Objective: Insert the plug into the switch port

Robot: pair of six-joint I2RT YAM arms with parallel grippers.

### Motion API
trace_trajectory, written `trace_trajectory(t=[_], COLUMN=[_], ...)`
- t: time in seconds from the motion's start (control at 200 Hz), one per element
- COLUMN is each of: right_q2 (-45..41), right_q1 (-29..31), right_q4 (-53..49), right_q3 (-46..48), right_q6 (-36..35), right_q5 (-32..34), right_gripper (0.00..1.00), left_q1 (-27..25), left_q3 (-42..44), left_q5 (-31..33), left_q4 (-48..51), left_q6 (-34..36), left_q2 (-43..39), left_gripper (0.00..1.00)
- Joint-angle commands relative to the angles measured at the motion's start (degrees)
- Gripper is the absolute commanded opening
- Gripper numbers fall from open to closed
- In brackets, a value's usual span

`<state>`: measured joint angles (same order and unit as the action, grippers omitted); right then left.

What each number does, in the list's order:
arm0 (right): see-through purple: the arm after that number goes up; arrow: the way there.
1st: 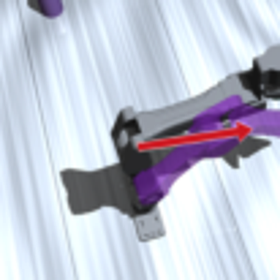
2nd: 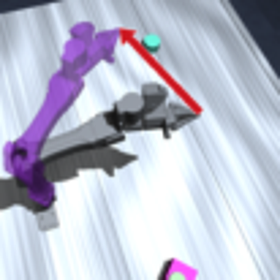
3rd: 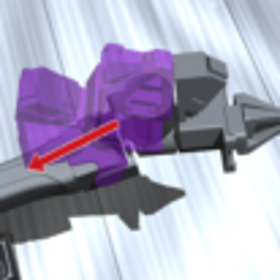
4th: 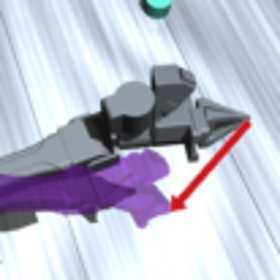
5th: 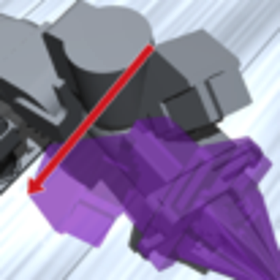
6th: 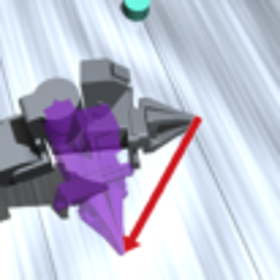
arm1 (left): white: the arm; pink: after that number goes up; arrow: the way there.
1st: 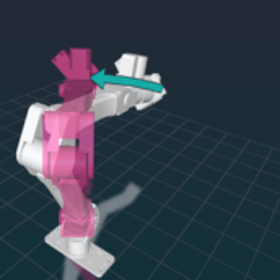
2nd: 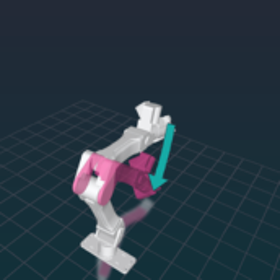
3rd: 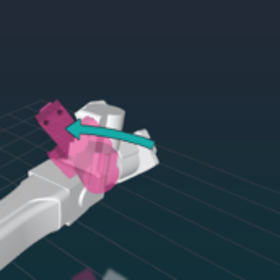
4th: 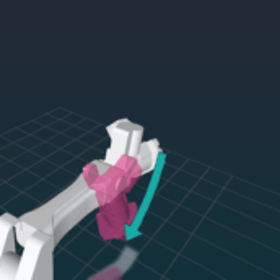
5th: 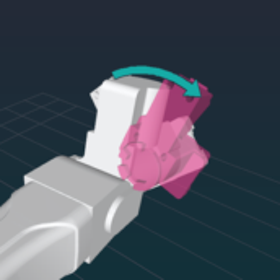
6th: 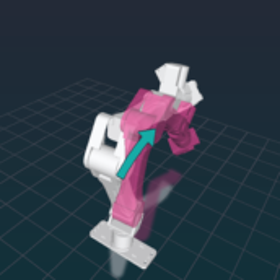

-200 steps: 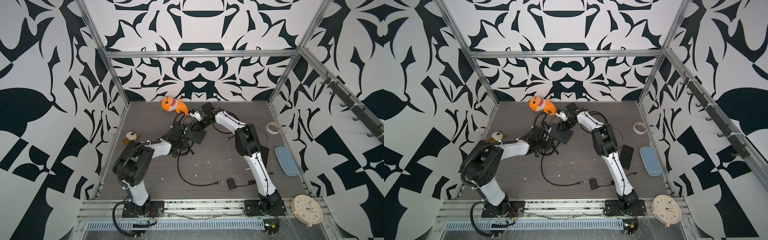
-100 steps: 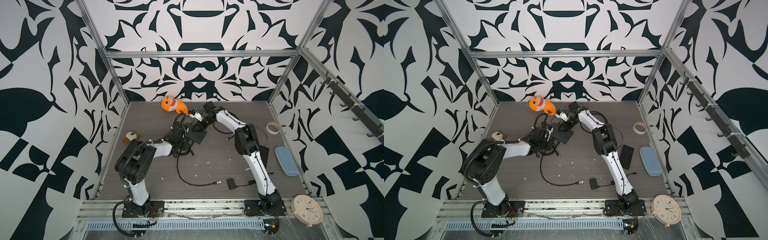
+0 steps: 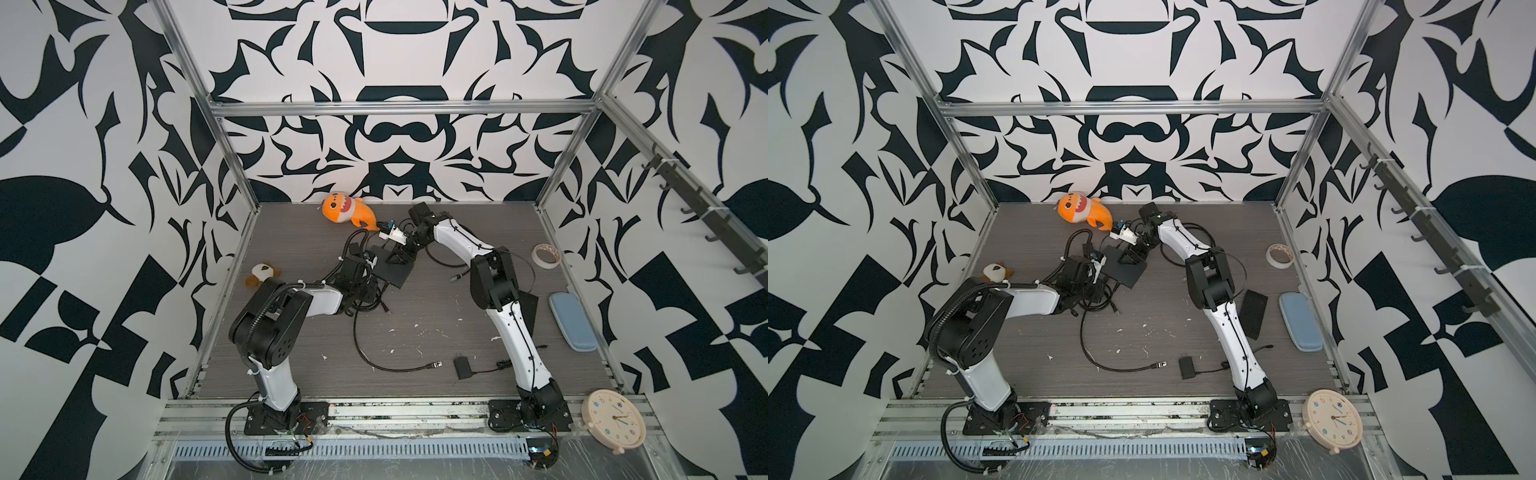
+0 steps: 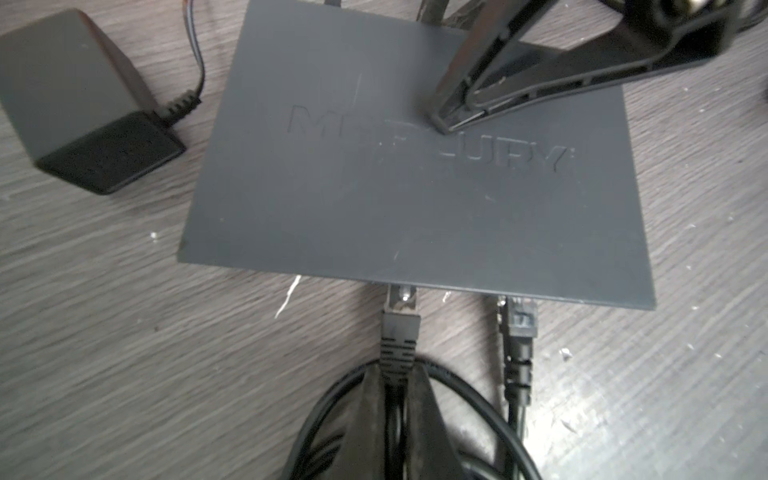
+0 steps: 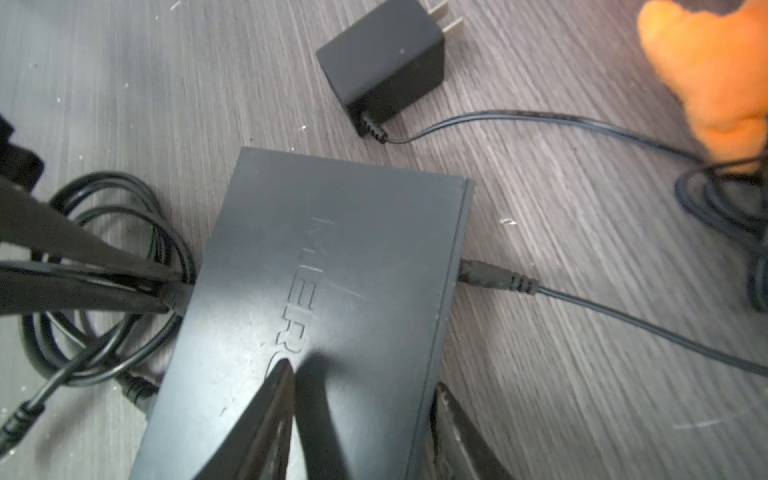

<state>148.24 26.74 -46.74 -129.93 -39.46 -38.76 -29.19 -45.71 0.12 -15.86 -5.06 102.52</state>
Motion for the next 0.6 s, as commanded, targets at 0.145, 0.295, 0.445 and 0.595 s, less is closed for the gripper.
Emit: trace_trajectory(t=[0.145, 0.295, 0.445, 0.595], right_q2=[6.09, 5.28, 1.17, -2.27], right_q1=[12.75, 12.61, 9.05, 2.91], right_q4=[-32.98, -32.30, -15.23, 3.72], right_q3=[5.87, 5.73, 7.53, 7.10], right_q6=[-9.08, -8.56, 9.99, 33.19], right_q5=[-17.40, -16.61, -8.06, 3.34], right_gripper=[0.42, 0.42, 0.46, 0.49], left_q1=[0.43, 0.62, 2.29, 4.99], left_q3=[-4.76, -4.50, -3.42, -3.44], left_q5=[-1.90, -0.52, 1.85, 4.24], left_q4=[-12.06, -13.00, -10.26, -6.44], left_q6=[0.57, -0.37, -1.84, -3.90], left_q2=[8.05, 8.06, 5.48, 3.99], left_gripper=[0.00, 0.02, 0.07, 0.13])
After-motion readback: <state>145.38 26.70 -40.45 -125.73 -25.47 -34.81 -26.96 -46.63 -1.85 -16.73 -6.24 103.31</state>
